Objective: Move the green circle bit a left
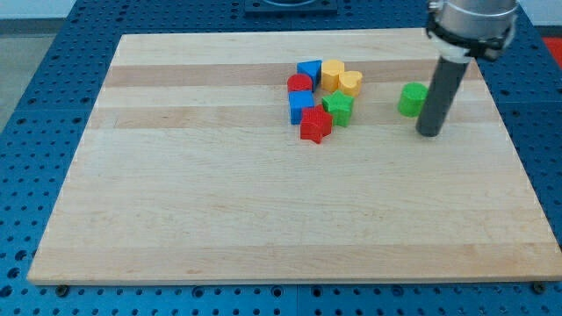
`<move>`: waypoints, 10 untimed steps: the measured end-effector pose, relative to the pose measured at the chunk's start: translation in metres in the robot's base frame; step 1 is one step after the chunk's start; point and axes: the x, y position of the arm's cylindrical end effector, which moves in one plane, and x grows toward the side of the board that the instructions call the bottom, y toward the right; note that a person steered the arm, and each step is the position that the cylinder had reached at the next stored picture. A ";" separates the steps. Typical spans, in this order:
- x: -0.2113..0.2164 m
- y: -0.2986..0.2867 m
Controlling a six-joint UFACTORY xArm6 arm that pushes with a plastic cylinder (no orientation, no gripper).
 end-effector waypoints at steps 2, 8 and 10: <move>-0.047 0.035; -0.059 -0.001; -0.080 -0.022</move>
